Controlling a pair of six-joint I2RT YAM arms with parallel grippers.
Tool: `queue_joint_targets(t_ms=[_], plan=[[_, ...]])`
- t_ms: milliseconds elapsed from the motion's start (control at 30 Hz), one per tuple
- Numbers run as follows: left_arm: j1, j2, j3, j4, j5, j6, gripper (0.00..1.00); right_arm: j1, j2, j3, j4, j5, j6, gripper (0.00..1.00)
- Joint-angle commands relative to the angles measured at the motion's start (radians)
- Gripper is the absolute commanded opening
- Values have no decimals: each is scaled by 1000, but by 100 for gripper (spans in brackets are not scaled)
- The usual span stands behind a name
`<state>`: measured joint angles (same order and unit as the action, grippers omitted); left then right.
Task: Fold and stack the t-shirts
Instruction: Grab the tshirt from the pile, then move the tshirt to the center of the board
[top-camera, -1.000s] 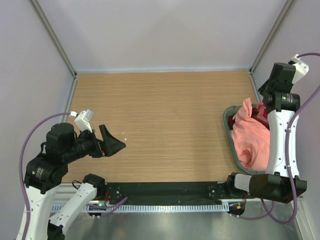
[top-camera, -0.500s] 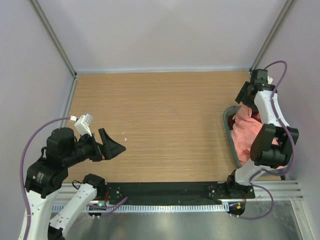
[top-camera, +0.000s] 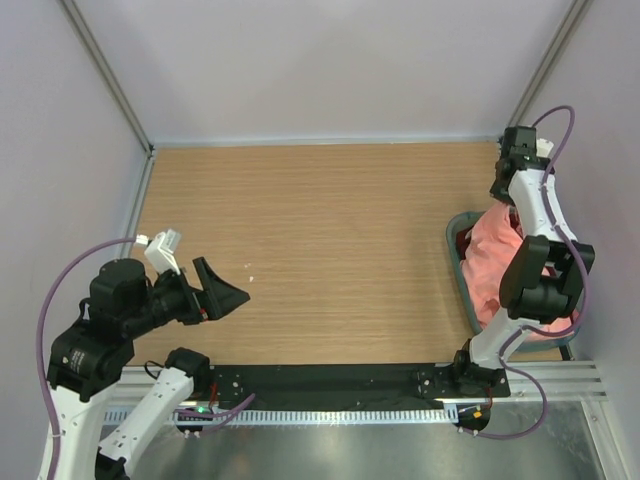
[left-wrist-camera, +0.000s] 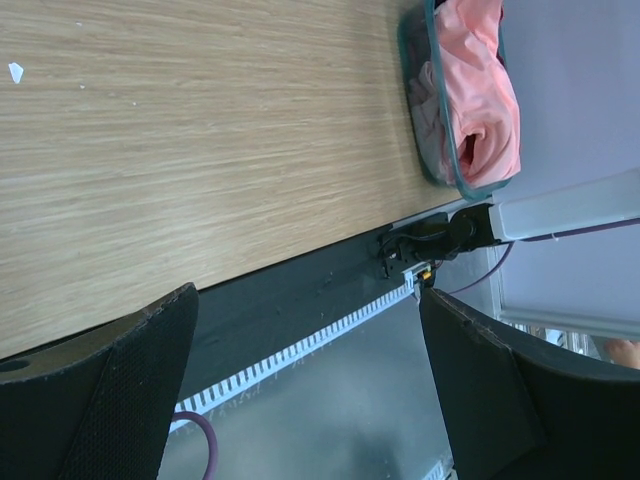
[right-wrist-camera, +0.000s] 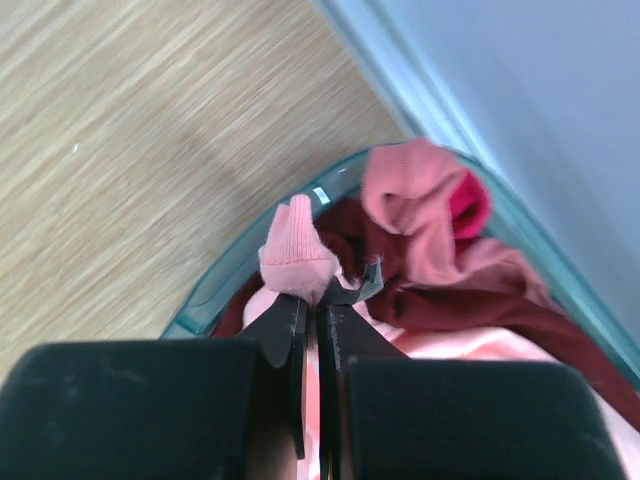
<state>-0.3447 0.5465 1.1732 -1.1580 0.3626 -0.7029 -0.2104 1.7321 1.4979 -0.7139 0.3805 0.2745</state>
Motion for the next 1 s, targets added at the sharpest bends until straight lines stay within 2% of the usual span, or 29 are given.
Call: queue_joint_targets(t_ms=[0, 133, 267, 400, 500, 600, 733, 833, 967], plan=[[-4, 21, 31, 8, 22, 17, 92, 8, -164, 107, -39, 181, 43, 1], [-4, 44, 46, -2, 55, 57, 92, 12, -379, 174, -13, 205, 91, 1], [-4, 76, 97, -38, 59, 103, 92, 14, -520, 261, 70, 149, 107, 1], [-4, 90, 126, -58, 68, 120, 92, 14, -595, 364, 267, 45, 133, 1], [-4, 96, 120, -54, 78, 108, 92, 14, -514, 554, 272, -75, 183, 1], [-4, 96, 111, -36, 72, 86, 92, 14, -383, 848, 264, -193, 265, 1], [-4, 89, 91, 10, 41, 39, 92, 14, -247, 1034, 353, -322, 389, 1], [-4, 82, 66, 67, 27, -25, 92, 14, -204, 1053, 508, -347, 503, 1], [-2, 61, 25, 171, 21, -119, 92, 14, -183, 1091, 634, -286, 568, 1]])
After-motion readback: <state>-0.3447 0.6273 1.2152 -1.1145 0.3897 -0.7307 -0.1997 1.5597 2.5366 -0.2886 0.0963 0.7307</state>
